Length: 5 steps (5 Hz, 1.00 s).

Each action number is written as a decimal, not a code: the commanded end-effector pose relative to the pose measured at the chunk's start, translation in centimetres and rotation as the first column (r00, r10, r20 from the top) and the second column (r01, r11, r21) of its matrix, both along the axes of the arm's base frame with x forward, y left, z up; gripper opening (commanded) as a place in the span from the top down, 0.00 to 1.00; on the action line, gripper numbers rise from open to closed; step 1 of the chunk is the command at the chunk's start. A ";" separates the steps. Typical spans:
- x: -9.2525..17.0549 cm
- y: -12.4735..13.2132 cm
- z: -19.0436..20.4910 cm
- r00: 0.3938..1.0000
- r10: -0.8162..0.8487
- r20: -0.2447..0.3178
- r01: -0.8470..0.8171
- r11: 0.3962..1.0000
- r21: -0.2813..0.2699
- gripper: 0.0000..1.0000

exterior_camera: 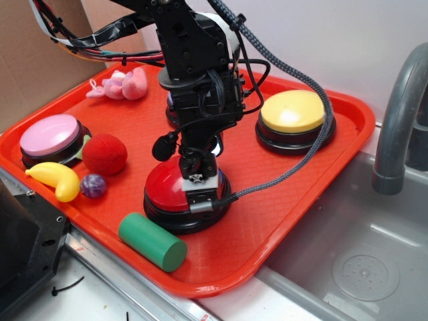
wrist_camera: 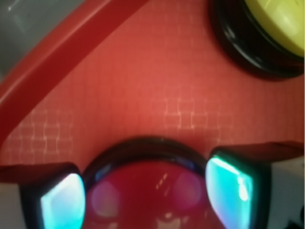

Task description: Push the red button.

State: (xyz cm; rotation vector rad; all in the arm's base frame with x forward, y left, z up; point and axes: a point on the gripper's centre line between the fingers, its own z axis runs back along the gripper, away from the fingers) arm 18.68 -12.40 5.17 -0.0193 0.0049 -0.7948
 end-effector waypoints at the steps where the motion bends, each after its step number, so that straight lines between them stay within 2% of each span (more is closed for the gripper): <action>1: -0.4 -0.8 5.8 0.999 -0.004 0.049 0.002 0.999 0.032 0.00; 2: -1.0 -0.5 7.4 0.998 0.014 0.056 -0.017 0.999 0.045 0.00; 3: -1.3 -0.1 9.0 0.996 0.086 -0.026 -0.084 0.995 0.061 0.00; 4: -1.4 0.0 9.8 0.994 0.106 -0.027 -0.104 0.992 0.069 0.00; 5: -1.5 0.3 10.3 0.990 0.140 -0.023 -0.138 0.989 0.055 0.00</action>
